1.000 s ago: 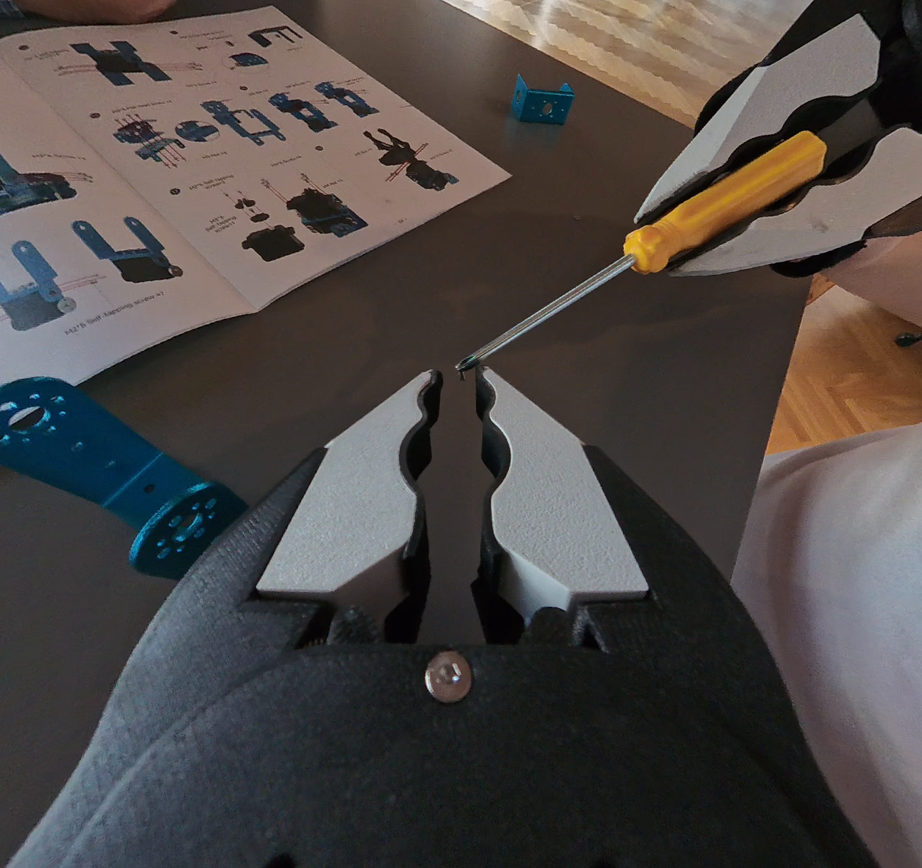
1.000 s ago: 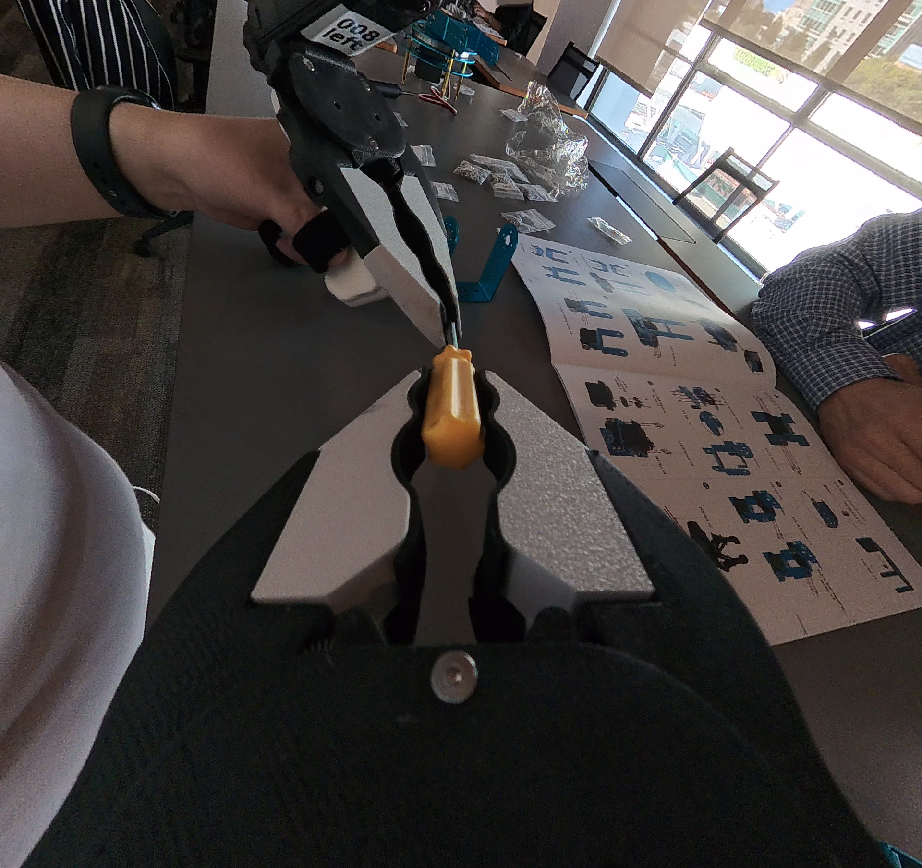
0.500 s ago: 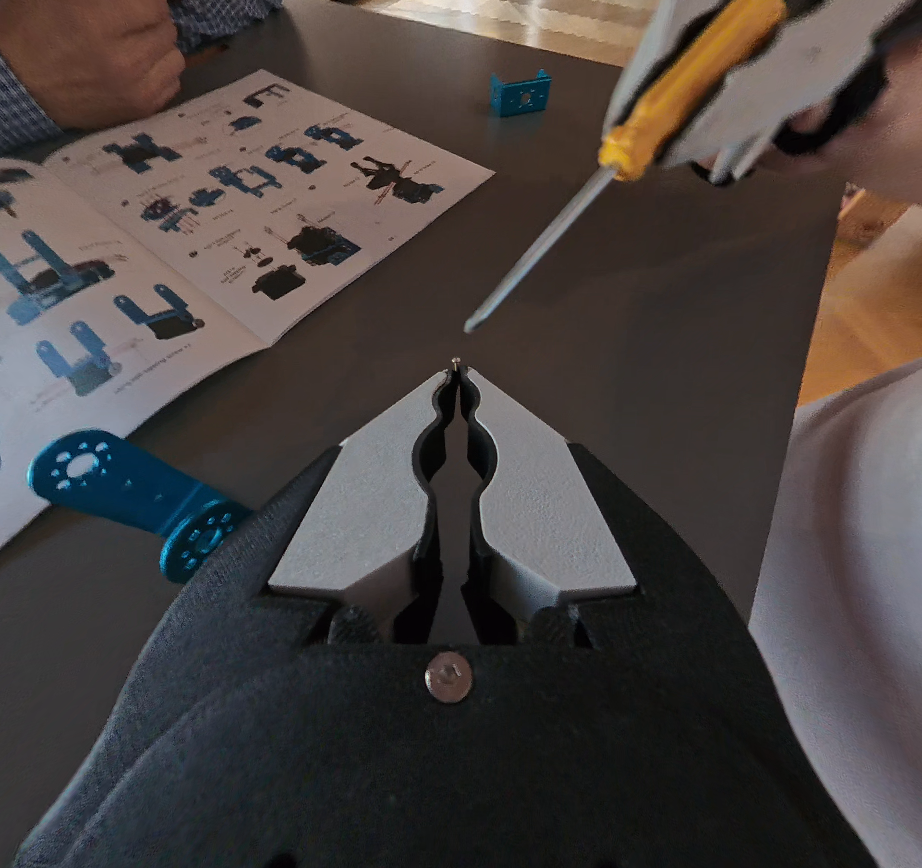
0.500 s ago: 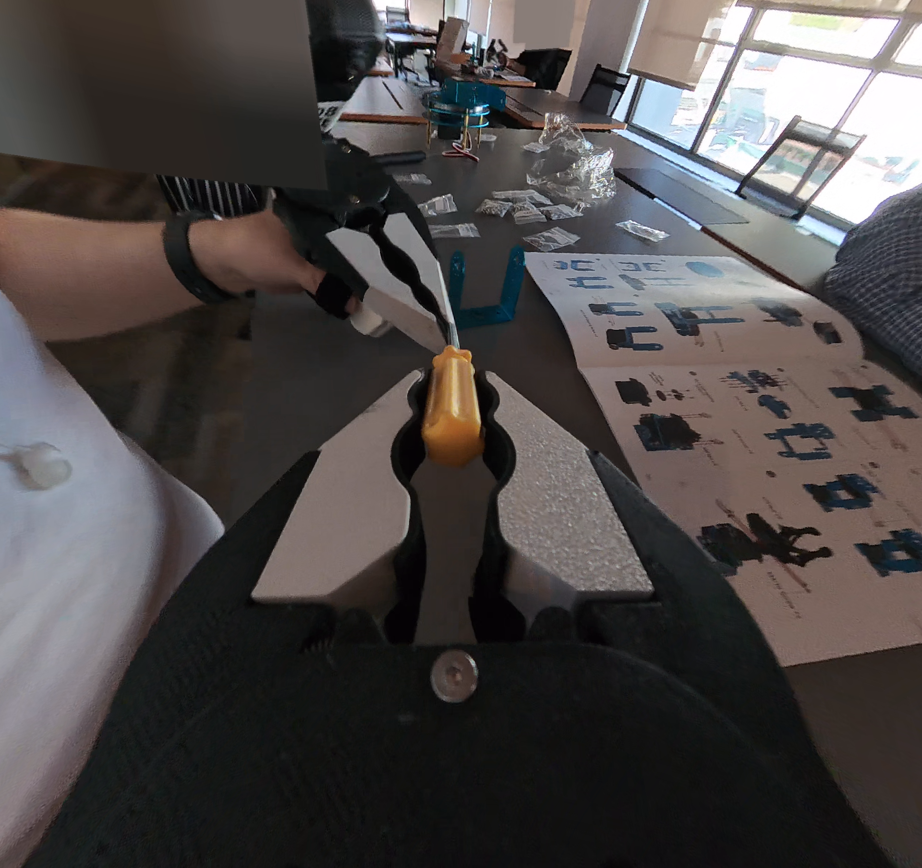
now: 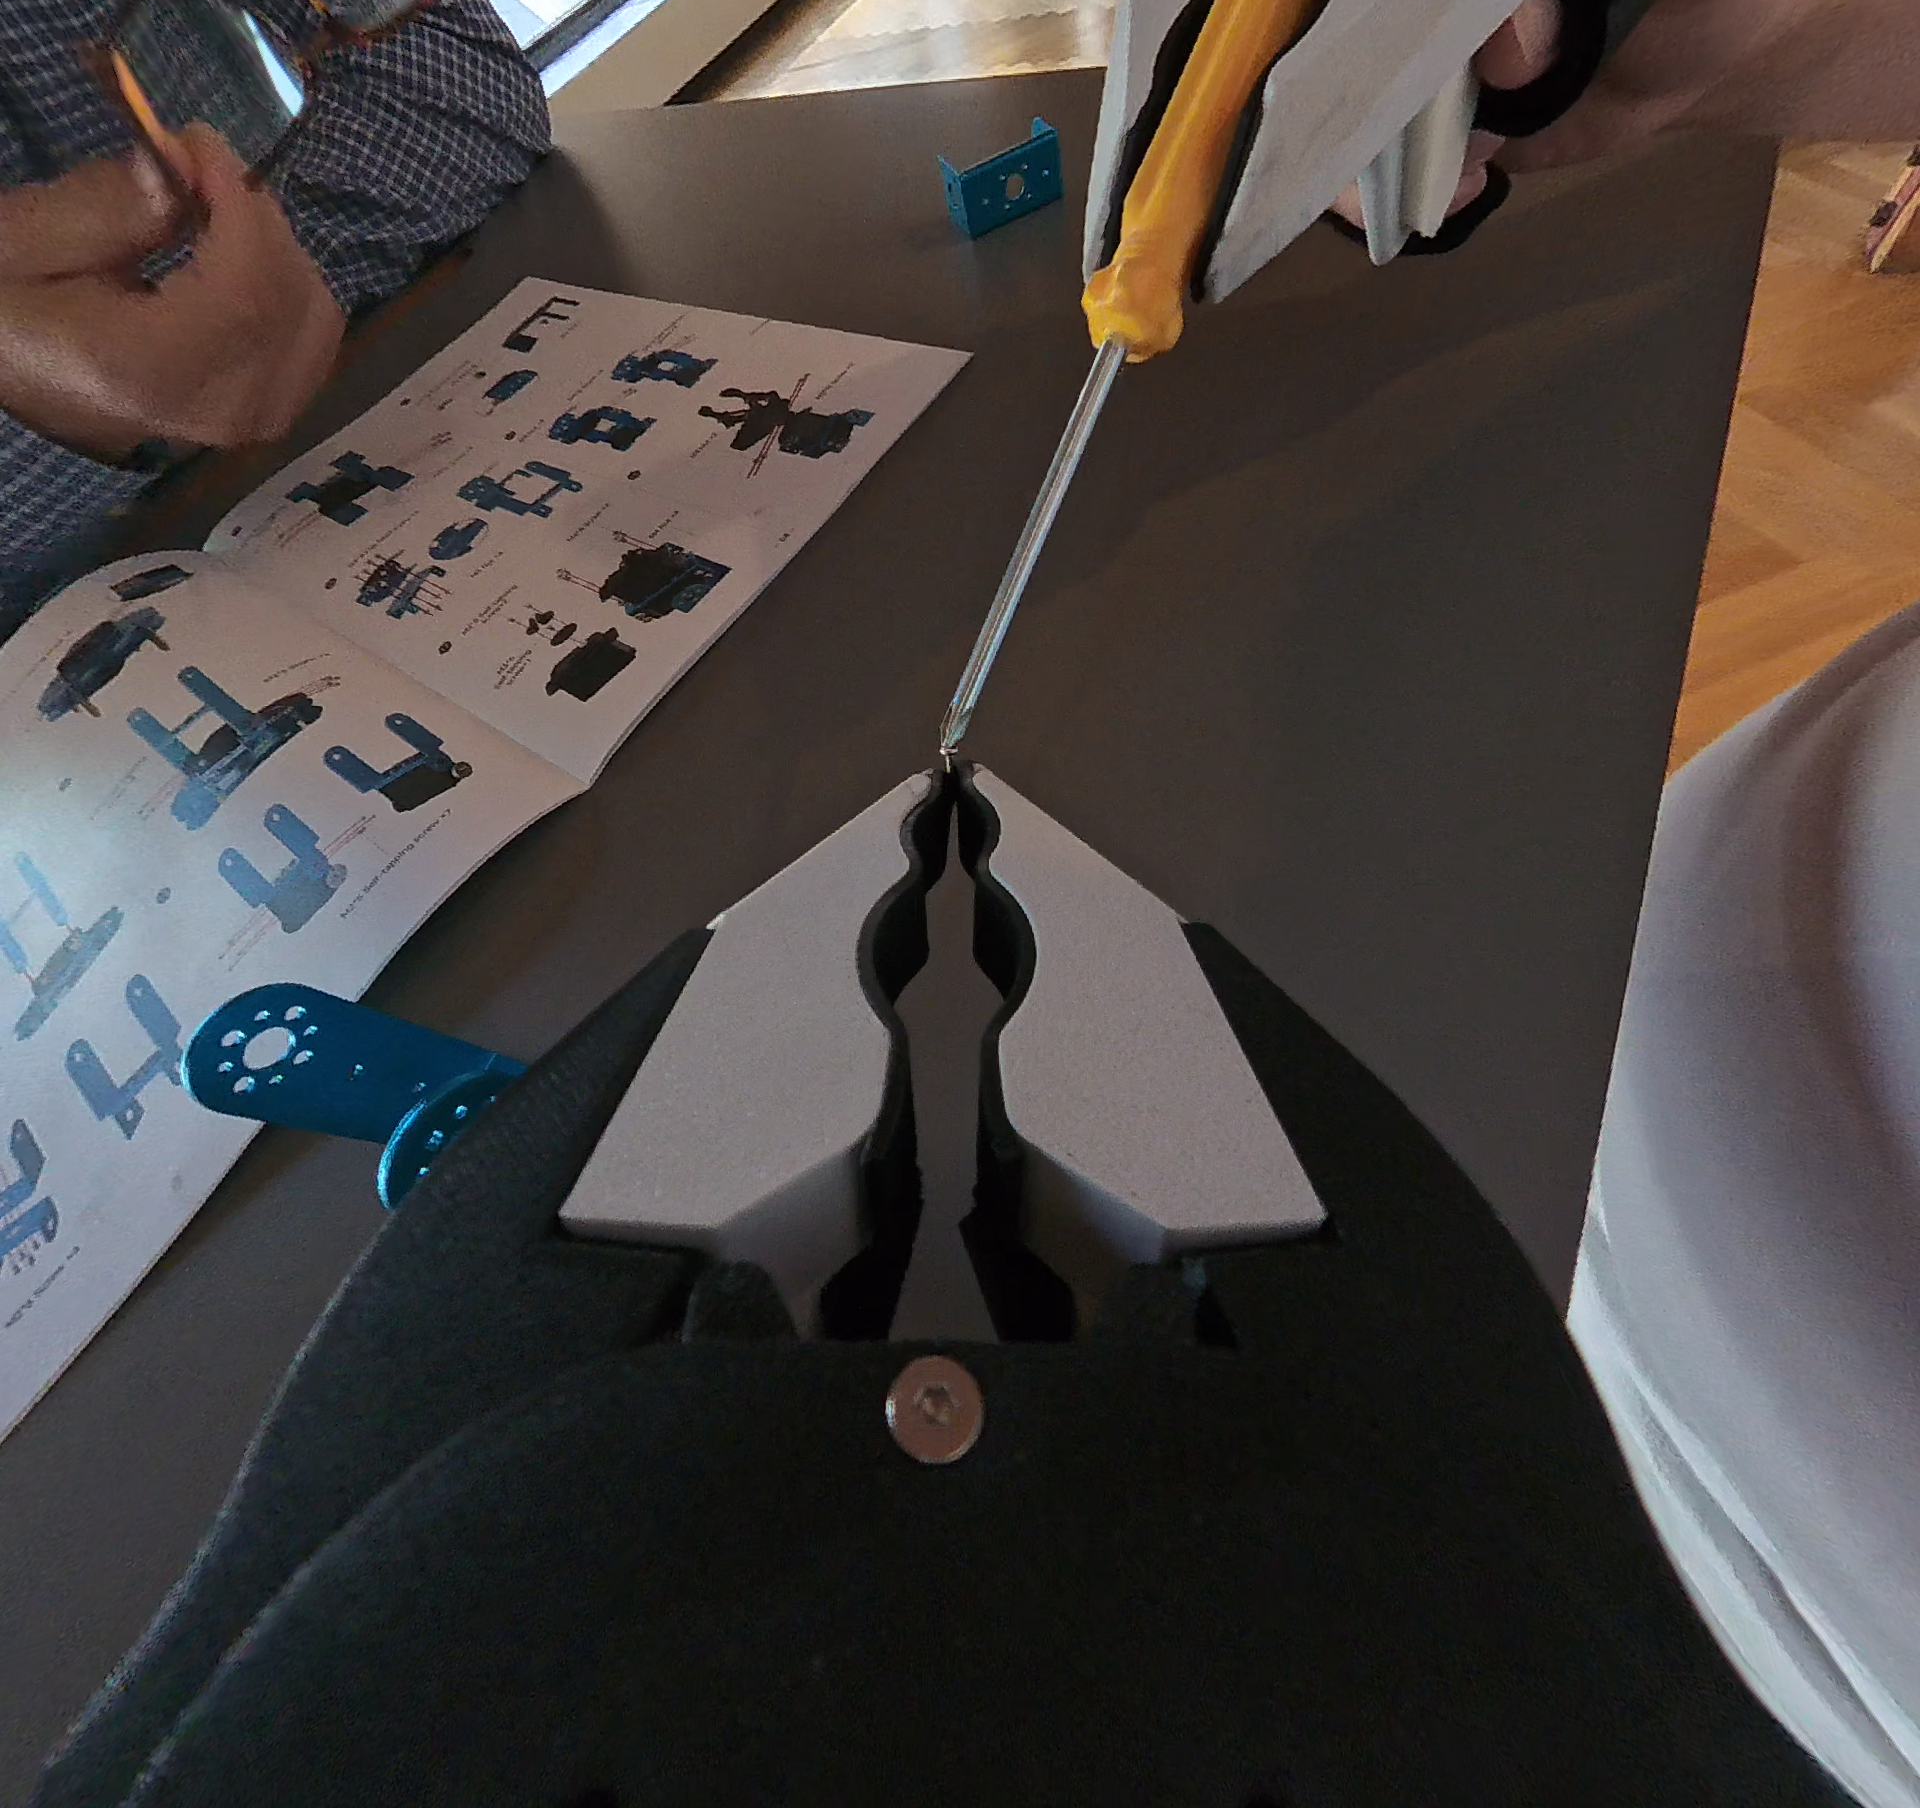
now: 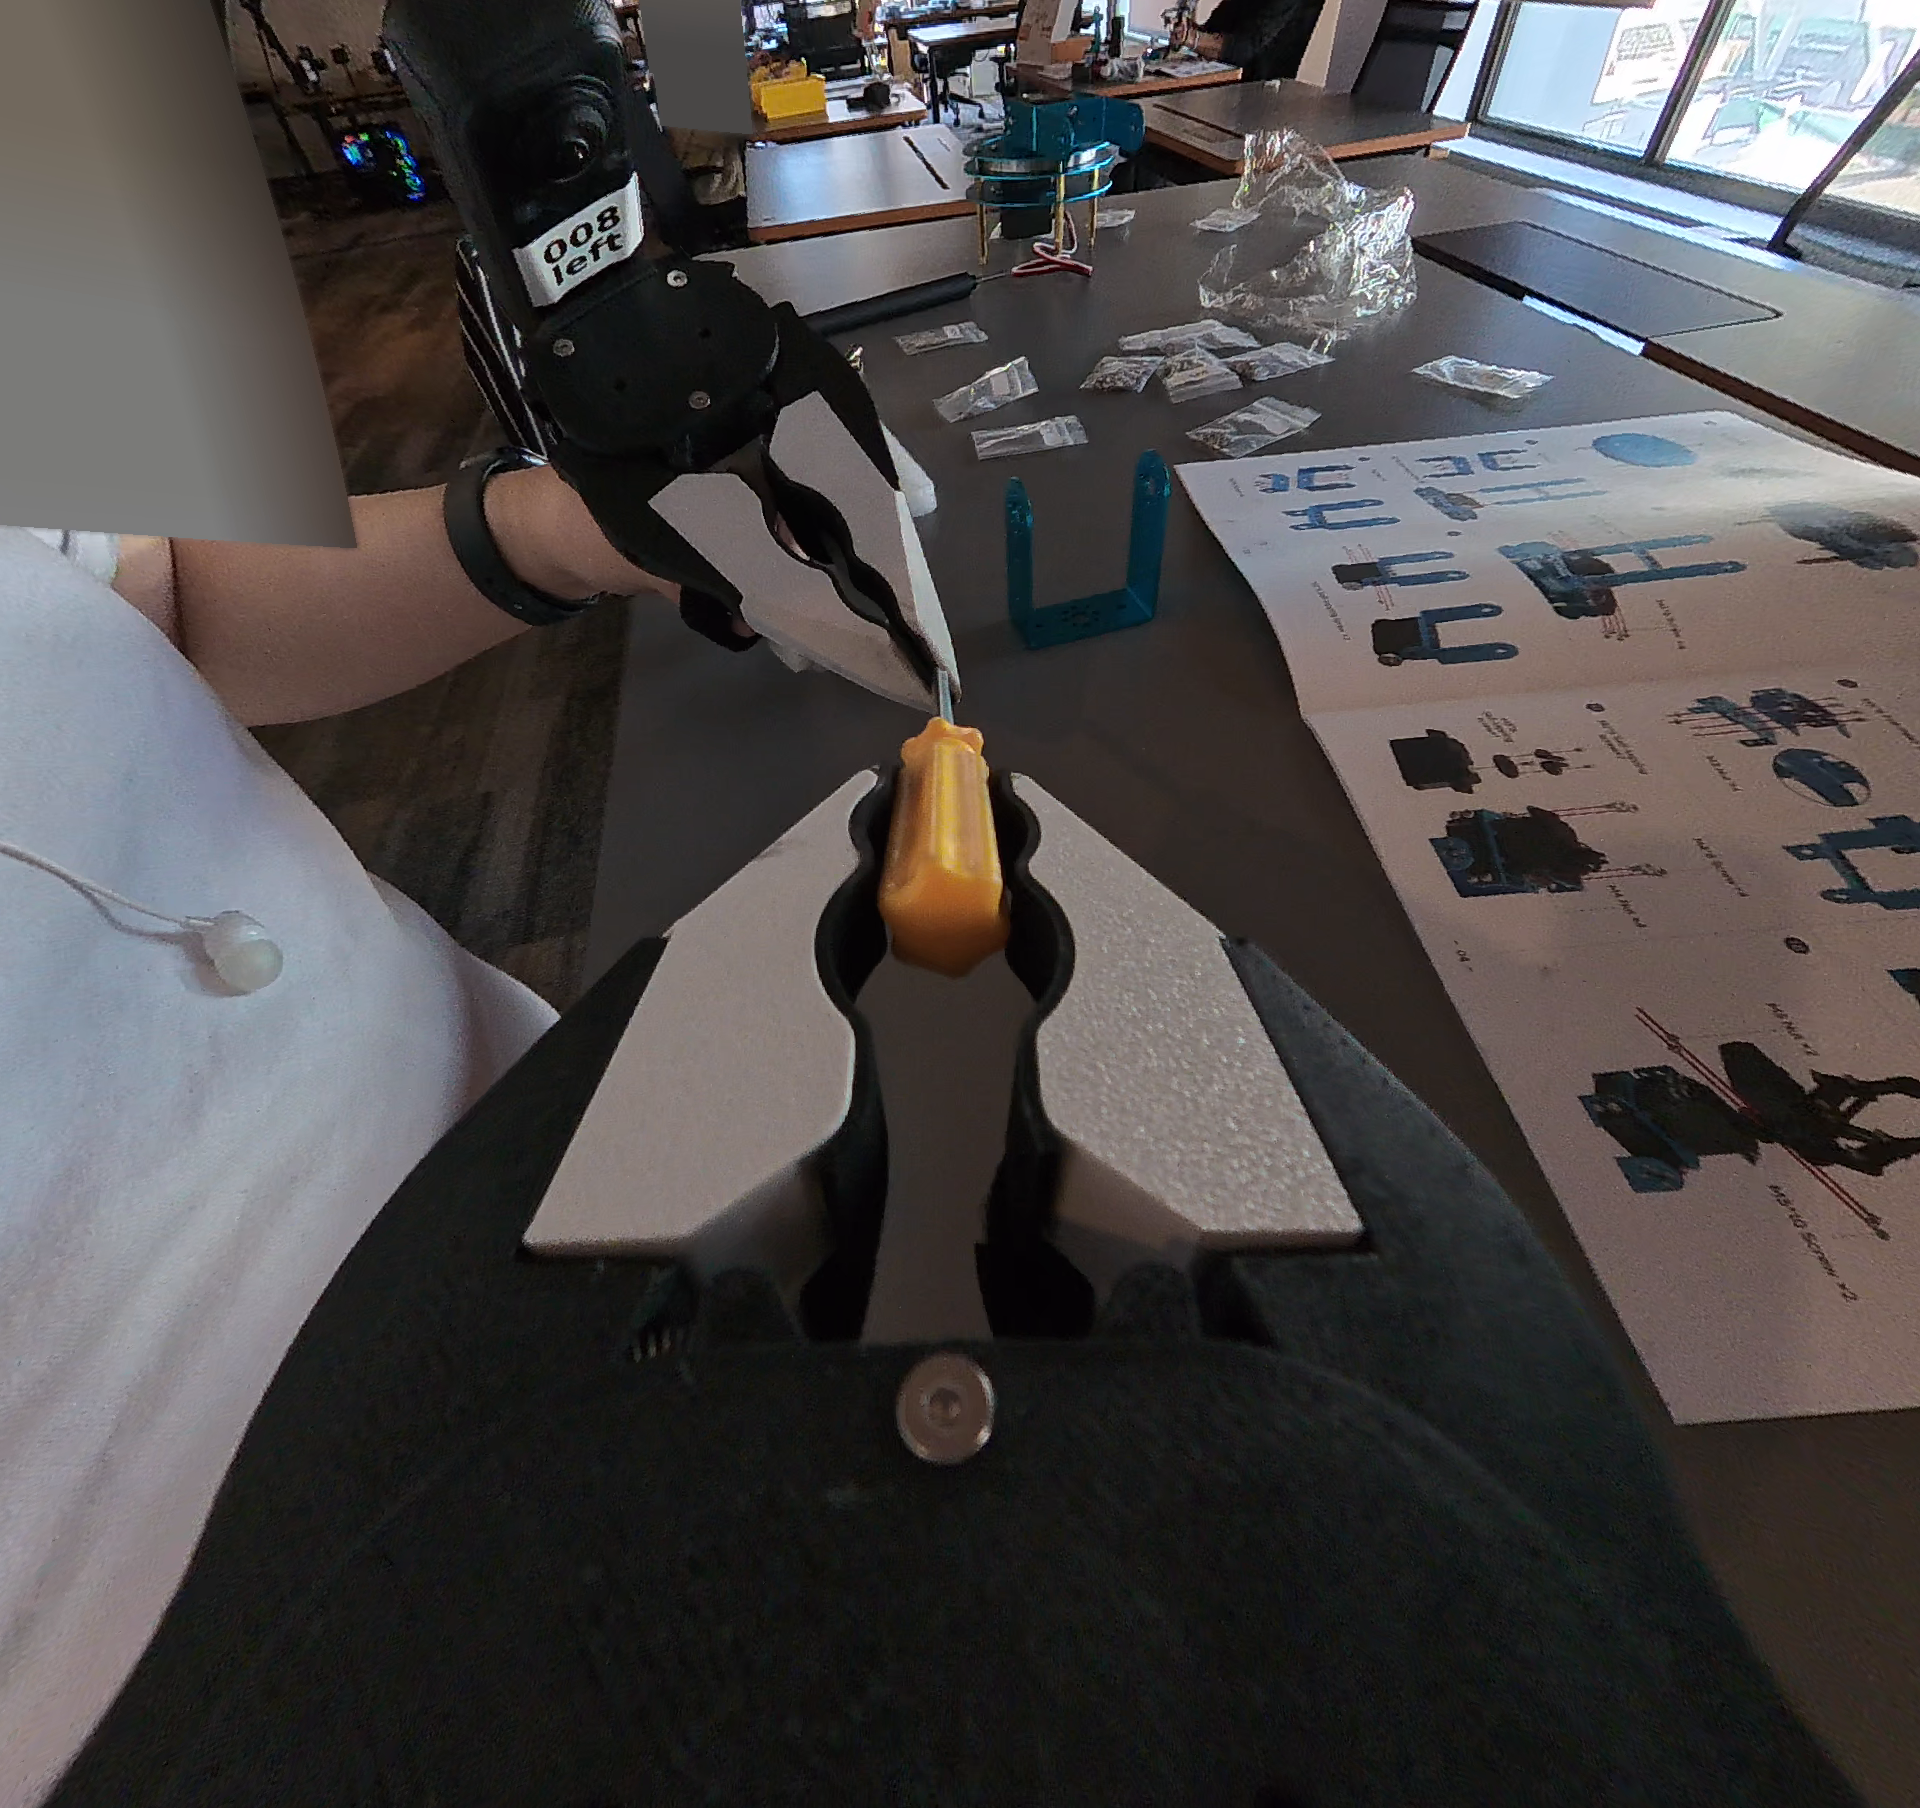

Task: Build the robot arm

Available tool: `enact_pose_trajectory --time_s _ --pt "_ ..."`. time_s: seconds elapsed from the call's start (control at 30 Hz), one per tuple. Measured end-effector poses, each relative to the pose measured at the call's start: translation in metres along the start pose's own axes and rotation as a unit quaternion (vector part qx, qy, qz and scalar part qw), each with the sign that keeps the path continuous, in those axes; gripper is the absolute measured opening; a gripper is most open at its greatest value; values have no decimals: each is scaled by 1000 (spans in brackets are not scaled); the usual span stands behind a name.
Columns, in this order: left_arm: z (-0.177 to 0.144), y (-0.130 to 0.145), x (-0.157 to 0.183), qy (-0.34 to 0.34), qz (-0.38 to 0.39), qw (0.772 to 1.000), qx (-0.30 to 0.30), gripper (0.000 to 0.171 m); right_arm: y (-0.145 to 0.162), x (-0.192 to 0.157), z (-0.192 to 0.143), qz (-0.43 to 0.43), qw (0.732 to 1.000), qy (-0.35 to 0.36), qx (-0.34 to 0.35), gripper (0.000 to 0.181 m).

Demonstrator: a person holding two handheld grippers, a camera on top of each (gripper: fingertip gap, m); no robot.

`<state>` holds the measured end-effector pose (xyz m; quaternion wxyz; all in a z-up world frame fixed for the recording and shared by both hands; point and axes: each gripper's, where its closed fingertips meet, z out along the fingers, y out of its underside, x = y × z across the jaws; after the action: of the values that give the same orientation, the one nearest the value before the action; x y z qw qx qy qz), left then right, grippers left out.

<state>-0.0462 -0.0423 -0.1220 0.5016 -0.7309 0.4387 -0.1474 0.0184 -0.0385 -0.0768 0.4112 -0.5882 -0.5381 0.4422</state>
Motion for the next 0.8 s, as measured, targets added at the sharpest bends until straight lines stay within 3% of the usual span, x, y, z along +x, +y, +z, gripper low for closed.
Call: enact_pose_trajectory --time_s 0.4,0.63,0.8 --pt "-2 15 24 57 113 989 -73 0 15 -11 0 16 996 -62 -55 17" --pt "-1 24 30 82 123 983 -108 0 20 -16 1 -61 992 -62 -88 17" --pt "-1 26 32 79 138 981 -114 0 21 -17 3 -50 992 -69 -98 17"
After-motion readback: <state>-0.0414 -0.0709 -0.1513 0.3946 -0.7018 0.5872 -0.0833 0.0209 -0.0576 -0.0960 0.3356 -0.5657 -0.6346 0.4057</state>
